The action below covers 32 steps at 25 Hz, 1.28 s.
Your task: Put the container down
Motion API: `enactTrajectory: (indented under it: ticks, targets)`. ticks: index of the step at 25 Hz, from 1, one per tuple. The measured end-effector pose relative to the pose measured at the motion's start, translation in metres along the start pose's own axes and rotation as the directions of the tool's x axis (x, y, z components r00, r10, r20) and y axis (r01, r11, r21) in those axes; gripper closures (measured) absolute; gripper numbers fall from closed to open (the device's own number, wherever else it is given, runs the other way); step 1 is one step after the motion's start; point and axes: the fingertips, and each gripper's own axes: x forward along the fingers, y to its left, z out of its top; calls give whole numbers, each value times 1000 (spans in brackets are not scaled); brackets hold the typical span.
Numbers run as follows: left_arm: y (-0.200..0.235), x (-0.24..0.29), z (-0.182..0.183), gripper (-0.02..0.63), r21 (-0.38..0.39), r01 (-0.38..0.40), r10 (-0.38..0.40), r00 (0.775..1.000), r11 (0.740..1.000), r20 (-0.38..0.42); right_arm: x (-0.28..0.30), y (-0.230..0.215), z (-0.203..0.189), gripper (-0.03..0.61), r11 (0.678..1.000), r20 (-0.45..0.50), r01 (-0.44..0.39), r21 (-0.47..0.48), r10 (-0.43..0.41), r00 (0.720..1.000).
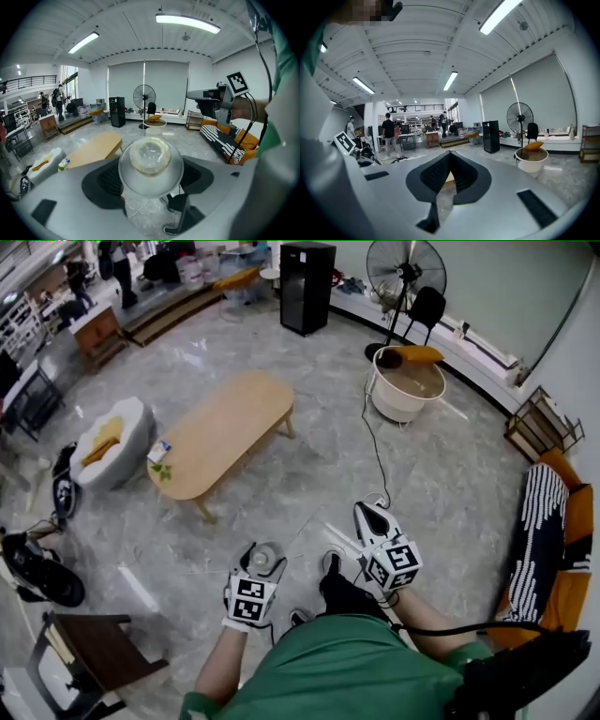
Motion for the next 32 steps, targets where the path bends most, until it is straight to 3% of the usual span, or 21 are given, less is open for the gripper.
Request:
enactTrajectory:
  ticks: [13, 20, 32]
  targets:
    - [59, 113, 81, 270, 1, -99, 99, 993, 995, -57, 144, -82, 0, 557, 986, -6, -146, 82, 147, 989]
    - [86, 177, 145, 270, -26, -154, 153, 987, 988, -40, 217, -138, 28, 557, 975, 3, -208, 77, 208, 978]
    - [130, 237, 174, 270, -38, -178, 174, 981, 983, -90, 290, -181, 24, 557, 967, -20, -224, 120, 228, 973]
